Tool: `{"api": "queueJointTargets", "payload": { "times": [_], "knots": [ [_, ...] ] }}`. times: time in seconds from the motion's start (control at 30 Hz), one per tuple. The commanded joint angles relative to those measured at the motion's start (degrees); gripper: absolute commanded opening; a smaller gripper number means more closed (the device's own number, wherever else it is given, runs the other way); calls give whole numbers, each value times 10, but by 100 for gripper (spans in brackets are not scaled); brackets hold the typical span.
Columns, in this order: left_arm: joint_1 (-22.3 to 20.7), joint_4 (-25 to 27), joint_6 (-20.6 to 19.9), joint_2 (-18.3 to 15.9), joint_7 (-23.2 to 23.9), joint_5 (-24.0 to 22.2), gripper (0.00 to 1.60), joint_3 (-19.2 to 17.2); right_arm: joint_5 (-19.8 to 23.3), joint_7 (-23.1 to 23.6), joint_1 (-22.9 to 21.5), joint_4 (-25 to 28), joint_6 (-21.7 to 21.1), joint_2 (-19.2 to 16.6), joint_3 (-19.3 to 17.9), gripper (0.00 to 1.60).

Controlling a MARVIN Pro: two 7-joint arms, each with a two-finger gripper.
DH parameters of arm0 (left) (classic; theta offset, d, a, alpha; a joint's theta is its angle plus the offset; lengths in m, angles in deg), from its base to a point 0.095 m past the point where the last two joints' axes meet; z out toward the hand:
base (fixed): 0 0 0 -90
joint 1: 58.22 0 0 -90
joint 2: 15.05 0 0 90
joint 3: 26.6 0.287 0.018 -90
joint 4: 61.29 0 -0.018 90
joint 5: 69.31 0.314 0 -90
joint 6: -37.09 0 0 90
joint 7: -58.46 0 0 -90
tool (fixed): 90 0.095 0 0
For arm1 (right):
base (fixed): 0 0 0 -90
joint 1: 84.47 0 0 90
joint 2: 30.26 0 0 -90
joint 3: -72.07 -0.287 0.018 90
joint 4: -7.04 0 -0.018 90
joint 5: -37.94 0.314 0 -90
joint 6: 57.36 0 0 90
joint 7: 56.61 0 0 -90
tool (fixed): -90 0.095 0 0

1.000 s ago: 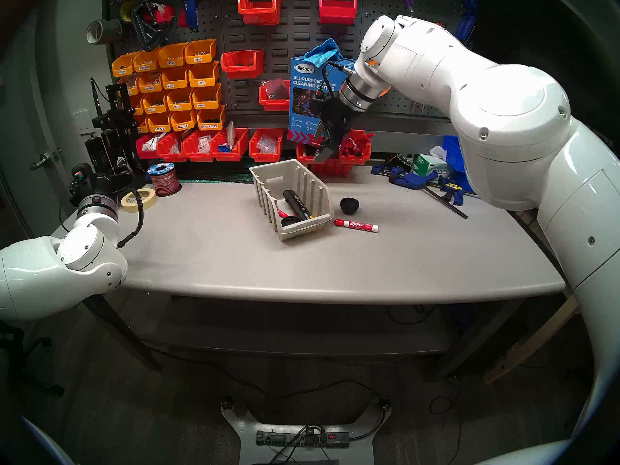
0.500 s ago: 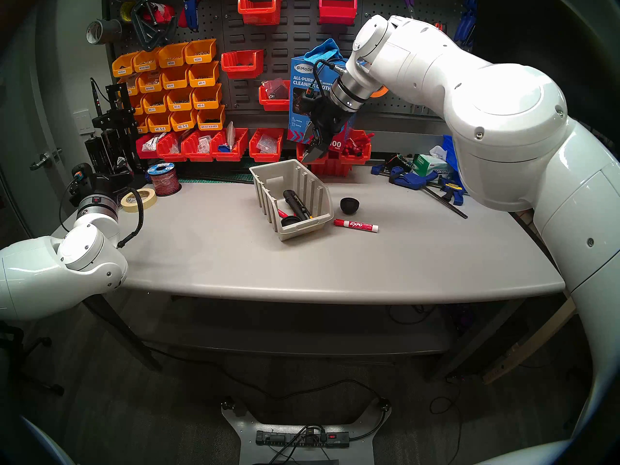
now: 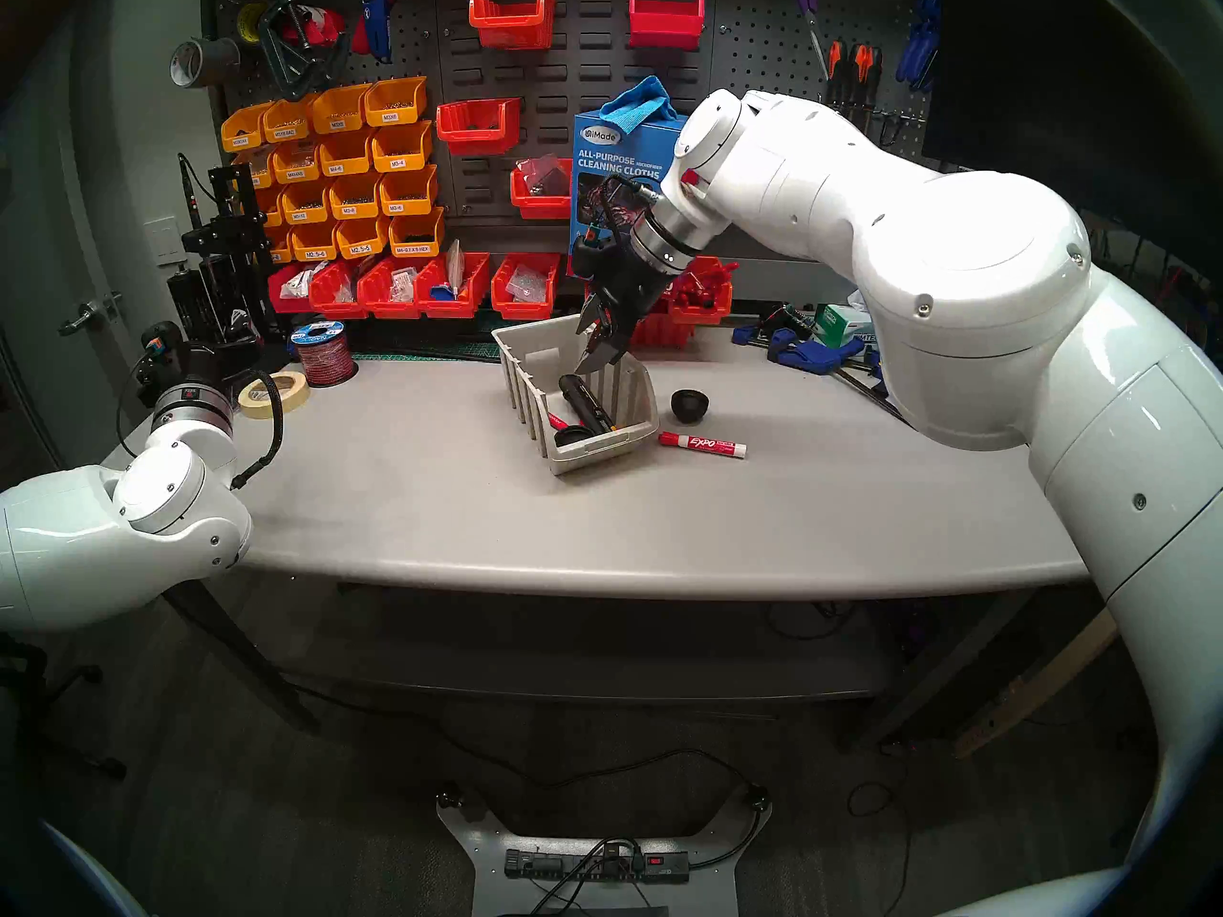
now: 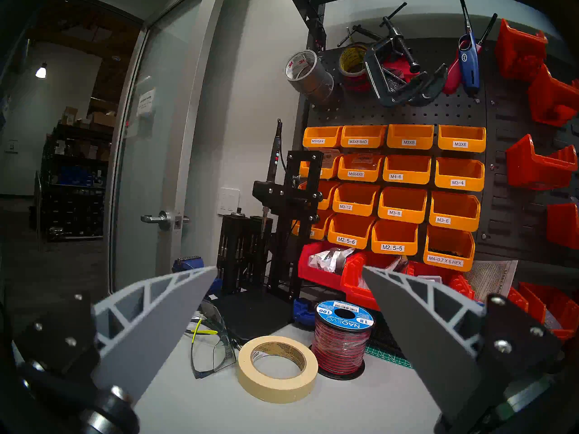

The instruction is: Take out tools from the storage box

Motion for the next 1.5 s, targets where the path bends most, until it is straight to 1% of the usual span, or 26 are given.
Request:
{"api": "queueJointTargets", "payload": {
  "times": [0.0,0.3,0.47,0.73,0.87,0.9,0.93,1.07,1.33,1.47],
  "knots": [
    [-7,1,1,1,1,3,160,-6,-10,-12,-8,5,10,-1,9,158],
    [-7,1,1,1,1,3,160,-6,-31,-23,-9,33,15,4,33,156],
    [-7,1,1,1,1,3,160,-6,-34,-31,-9,50,14,3,36,156],
    [-7,1,1,1,1,3,160,-6,-45,-58,-19,93,17,5,46,155],
    [-7,1,1,1,1,3,160,-6,-52,-82,-29,127,18,9,50,152],
    [-7,1,1,1,1,3,160,-6,-54,-96,-34,145,16,7,51,152],
    [-7,1,1,1,1,3,160,-6,-54,-96,-34,145,16,7,51,152],
    [-7,1,1,1,1,3,160,-6,-66,-126,-46,179,10,6,60,145],
    [-7,1,1,1,1,3,160,-6,-67,-199,-74,273,-21,-23,58,140],
    [-7,1,1,1,1,3,160,-7,-69,-228,-88,316,-38,-40,60,146]
  ]
}}
